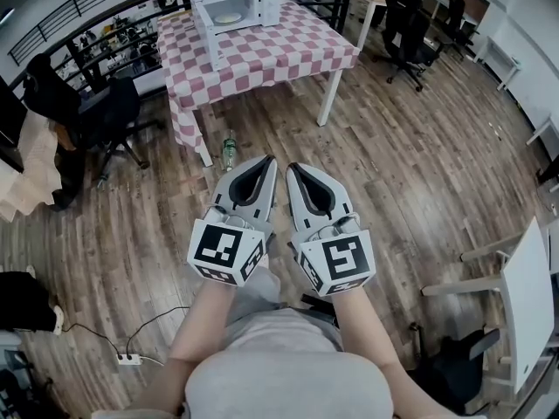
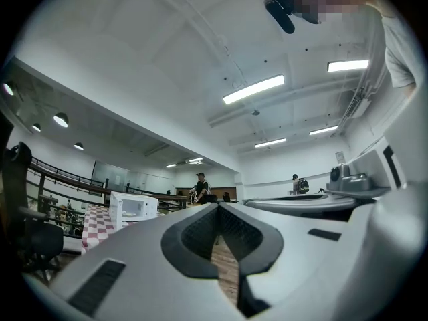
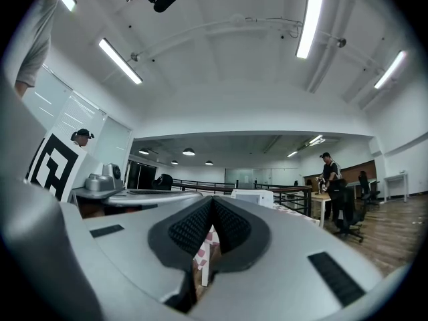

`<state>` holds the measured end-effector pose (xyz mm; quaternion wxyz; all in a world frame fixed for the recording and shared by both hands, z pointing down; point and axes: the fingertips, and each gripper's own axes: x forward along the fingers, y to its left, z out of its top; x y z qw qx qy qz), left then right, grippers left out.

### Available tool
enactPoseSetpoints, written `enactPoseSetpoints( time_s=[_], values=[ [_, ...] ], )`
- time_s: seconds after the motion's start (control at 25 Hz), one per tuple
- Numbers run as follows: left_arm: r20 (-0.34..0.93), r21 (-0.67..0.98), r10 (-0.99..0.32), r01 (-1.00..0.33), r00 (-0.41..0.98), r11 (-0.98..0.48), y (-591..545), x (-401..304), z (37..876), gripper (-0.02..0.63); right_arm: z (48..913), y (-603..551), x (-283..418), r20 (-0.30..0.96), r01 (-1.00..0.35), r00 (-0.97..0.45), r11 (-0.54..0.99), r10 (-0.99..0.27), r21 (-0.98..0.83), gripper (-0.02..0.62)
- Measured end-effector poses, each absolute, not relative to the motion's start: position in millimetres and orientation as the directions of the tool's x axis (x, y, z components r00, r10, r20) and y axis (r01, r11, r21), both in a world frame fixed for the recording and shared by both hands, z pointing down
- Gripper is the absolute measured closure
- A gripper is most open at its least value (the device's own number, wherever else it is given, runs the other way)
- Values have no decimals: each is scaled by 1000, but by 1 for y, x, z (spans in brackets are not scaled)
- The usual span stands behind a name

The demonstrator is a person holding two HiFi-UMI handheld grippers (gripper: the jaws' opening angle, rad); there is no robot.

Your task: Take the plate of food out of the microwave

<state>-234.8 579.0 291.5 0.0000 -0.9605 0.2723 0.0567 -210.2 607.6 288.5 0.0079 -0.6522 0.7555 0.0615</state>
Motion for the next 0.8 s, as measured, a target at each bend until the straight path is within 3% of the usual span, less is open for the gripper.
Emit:
enactPoseSetpoints(
  time_s=[0.8],
  values=[
    [-93,30,-523,-523,847,-852,445,-196,289,603,291,470,-173,-38,-986,-148,144,-988,89,571]
  ],
)
